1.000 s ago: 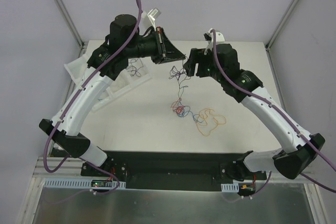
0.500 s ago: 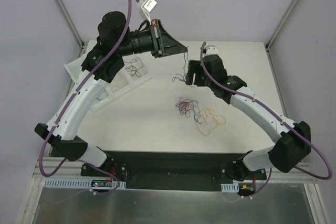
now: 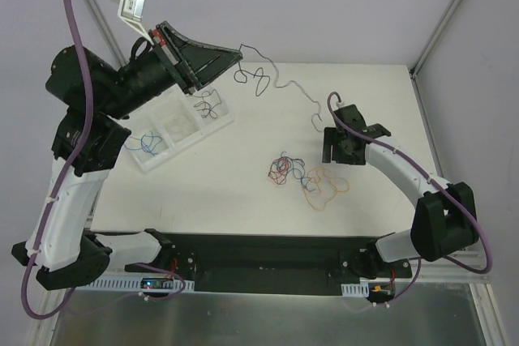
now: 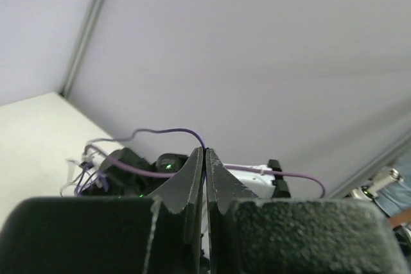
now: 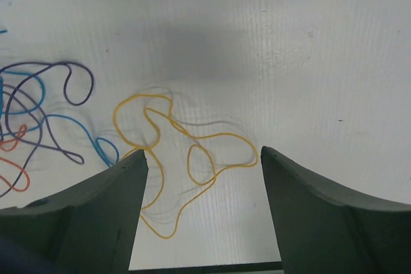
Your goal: Untangle the cables
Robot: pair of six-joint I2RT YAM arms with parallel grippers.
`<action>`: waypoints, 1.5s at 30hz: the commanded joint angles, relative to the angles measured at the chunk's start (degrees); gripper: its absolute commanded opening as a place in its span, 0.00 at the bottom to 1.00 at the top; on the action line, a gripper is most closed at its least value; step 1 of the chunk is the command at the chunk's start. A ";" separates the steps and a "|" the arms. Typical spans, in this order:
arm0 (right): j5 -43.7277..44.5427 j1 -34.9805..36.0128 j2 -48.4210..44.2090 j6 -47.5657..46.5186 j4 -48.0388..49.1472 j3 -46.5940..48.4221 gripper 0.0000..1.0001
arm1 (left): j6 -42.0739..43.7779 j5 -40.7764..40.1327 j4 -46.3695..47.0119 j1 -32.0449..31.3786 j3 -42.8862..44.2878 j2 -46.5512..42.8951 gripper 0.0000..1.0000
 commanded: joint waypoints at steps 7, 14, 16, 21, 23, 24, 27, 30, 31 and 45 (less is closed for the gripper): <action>-17.11 3.32 -4.70 -4.65 -3.38 4.12 0.74 | 7.43 -13.09 -10.29 2.42 -11.20 -5.15 0.00; -35.21 8.05 -2.24 -5.71 2.59 3.24 0.74 | 8.14 -15.47 -14.42 6.98 -12.87 -4.37 0.00; -35.84 10.95 0.03 -5.89 3.47 3.86 0.73 | 8.31 -15.73 -14.60 8.30 -13.66 -4.01 0.00; -39.01 12.28 9.52 -5.80 -0.12 9.65 0.59 | 7.96 -16.25 -15.39 11.12 -13.31 -2.35 0.00; -36.48 12.28 12.07 -5.18 -0.21 10.45 0.51 | 8.93 -16.87 -15.39 11.47 -12.26 -1.29 0.00; -35.24 12.11 13.22 -5.01 -0.74 10.71 0.46 | 9.19 -16.61 -15.39 11.73 -11.13 -0.42 0.00; -32.08 11.41 14.90 -4.48 -2.41 10.37 0.44 | 9.81 -16.70 -15.22 12.35 -6.82 2.22 0.00; -28.39 9.65 15.34 -3.95 -3.90 9.49 0.44 | 10.77 -16.96 -15.22 12.79 -2.78 5.12 0.00; -27.50 8.60 15.34 -3.78 -4.43 9.05 0.44 | 10.86 -17.22 -15.04 12.97 -1.98 6.00 0.00; -25.91 1.91 10.59 -3.77 -5.58 1.49 0.44 | 11.57 -14.15 -11.17 21.31 9.97 18.39 0.00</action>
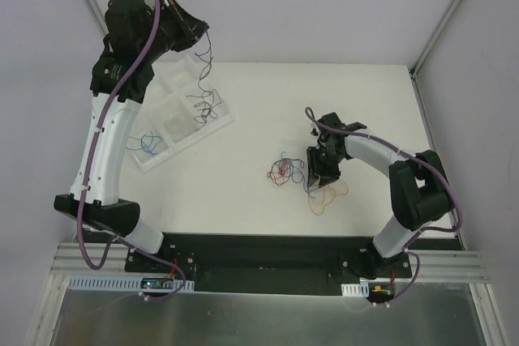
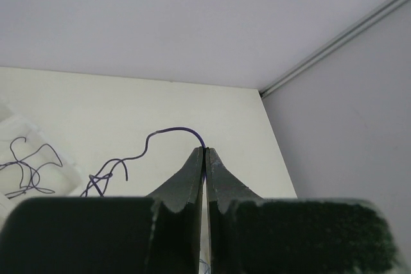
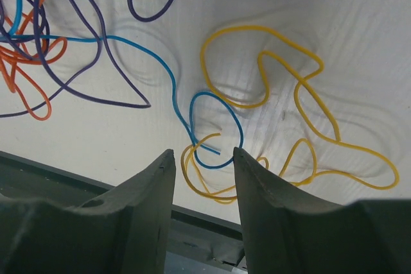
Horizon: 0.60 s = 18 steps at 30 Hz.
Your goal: Untangle the cables
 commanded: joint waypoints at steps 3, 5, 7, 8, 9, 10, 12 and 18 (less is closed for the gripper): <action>1.17 -0.23 -4.25 -0.30 -2.06 0.06 0.44 | 1.03 2.73 4.11 3.31 7.45 4.86 0.00; 1.35 -0.49 -4.25 -0.56 -2.32 0.15 0.44 | 0.68 3.43 4.28 4.19 8.86 6.09 0.00; 1.35 -0.67 -3.90 -0.57 -2.41 0.41 0.44 | 0.50 3.87 4.63 4.89 10.09 7.06 0.00; 1.43 -0.76 -3.73 -0.57 -2.50 0.50 0.44 | 0.33 4.22 4.72 5.33 10.70 7.50 0.00; 1.43 -0.85 -3.55 -0.57 -2.59 0.59 0.44 | 0.24 4.57 4.90 5.77 11.23 7.93 0.00; 1.43 -0.93 -3.46 -0.65 -2.59 0.68 0.44 | 0.07 4.75 4.99 6.12 11.67 8.37 0.00; 1.61 -1.11 -3.20 -0.74 -2.85 1.03 0.44 | -0.20 5.19 5.25 6.83 12.29 8.99 0.00; 1.70 -1.64 -2.58 -0.92 -3.11 1.47 0.44 | -1.16 6.16 5.86 8.85 12.38 10.49 0.00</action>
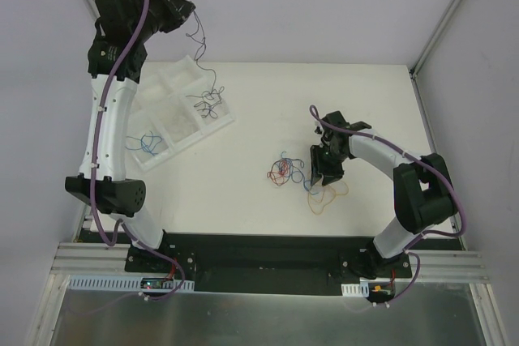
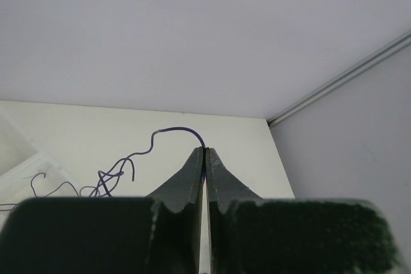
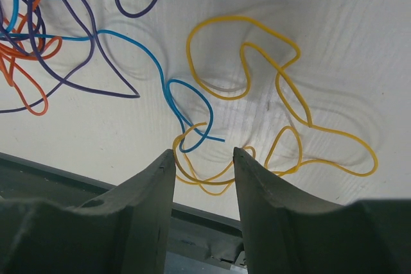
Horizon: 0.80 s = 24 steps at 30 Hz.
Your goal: Untangle the cables
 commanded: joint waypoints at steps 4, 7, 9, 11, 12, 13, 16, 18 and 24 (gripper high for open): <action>0.89 -0.61 -0.40 -0.61 -2.11 1.75 0.44 | -0.80 2.64 3.64 2.65 0.84 1.51 0.00; 0.98 -0.79 -0.40 -0.61 -2.29 1.67 0.44 | -0.45 2.91 5.56 3.44 -2.93 1.95 0.00; 0.98 -0.96 -0.05 -0.70 -2.46 1.93 0.44 | -1.58 4.30 6.71 4.67 -6.01 2.82 0.00; 0.98 -1.05 0.04 -0.70 -2.46 2.11 0.44 | -2.38 5.28 7.76 5.46 -8.39 4.14 0.00; 1.06 -1.14 0.22 -0.70 -2.55 2.19 0.44 | -2.47 5.63 8.47 5.64 -9.62 5.02 0.00; 1.06 -1.14 0.22 -0.70 -2.55 2.11 0.44 | -2.81 6.33 9.08 5.99 -10.41 5.90 0.00; 1.06 -1.31 0.31 -0.79 -2.73 2.28 0.44 | -4.13 9.66 10.32 6.69 -10.34 9.67 0.00; 1.06 -1.31 0.31 -0.87 -2.81 2.37 0.44 | -4.31 11.34 10.76 6.70 -9.54 11.96 0.00; 1.42 -1.66 0.40 -0.88 -2.90 2.37 0.44 | -3.79 8.19 10.93 6.78 -13.92 14.17 0.00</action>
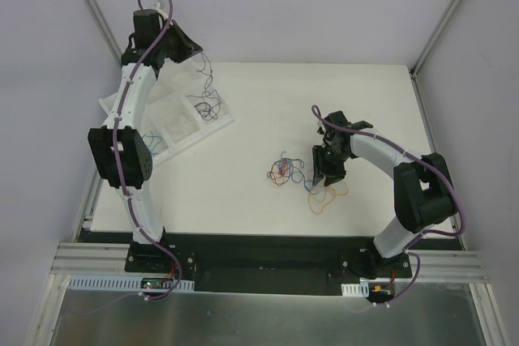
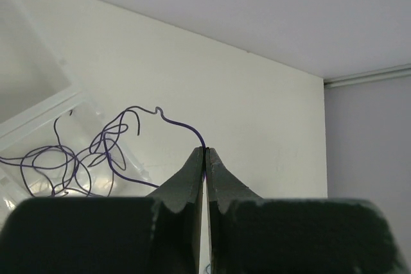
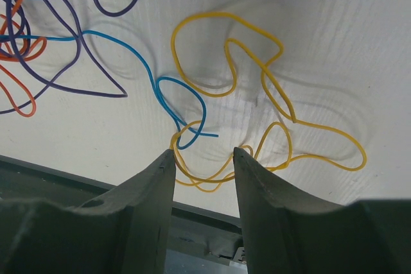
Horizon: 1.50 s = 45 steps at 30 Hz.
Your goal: Untangle the cables
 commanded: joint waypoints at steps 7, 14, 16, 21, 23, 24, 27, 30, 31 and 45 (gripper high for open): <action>1.20 -1.30 -0.18 -0.66 -1.90 2.26 0.44 | 3.09 -6.53 2.84 0.14 -13.61 -2.07 0.00; 1.20 -1.65 -0.18 -0.66 -2.16 2.53 0.44 | 2.65 -12.79 2.41 0.14 -20.83 -1.03 0.00; 1.02 -1.56 -0.09 -0.66 -2.33 2.61 0.44 | 3.01 -9.90 2.32 0.14 -18.82 1.95 0.00; 1.29 -1.65 -0.44 -0.74 -3.30 2.79 0.44 | 3.18 -8.21 2.32 -0.65 -13.28 7.93 0.00; 1.55 -1.65 -0.88 -0.83 -3.57 2.44 0.45 | 4.32 -8.21 2.32 -0.83 -10.91 10.22 0.00; 1.64 -1.65 -1.05 -0.92 -3.83 2.26 0.45 | 4.76 -8.21 1.79 -0.92 -9.68 11.36 0.00; 1.90 -1.65 -1.49 -0.92 -4.88 2.09 0.45 | 5.55 -8.56 -0.84 -0.83 -7.30 12.34 0.05; 2.87 -1.65 -2.02 -1.10 -5.76 2.44 0.45 | 5.12 -8.82 -1.28 -0.83 -9.31 9.45 0.21; 2.96 -1.56 -2.19 -1.10 -5.85 2.44 0.45 | 5.03 -8.48 -1.20 -0.83 -9.58 8.13 0.28; 4.18 -1.74 -3.51 -0.83 -7.96 4.46 0.46 | 2.39 3.65 -1.37 -1.18 -11.86 -6.11 0.70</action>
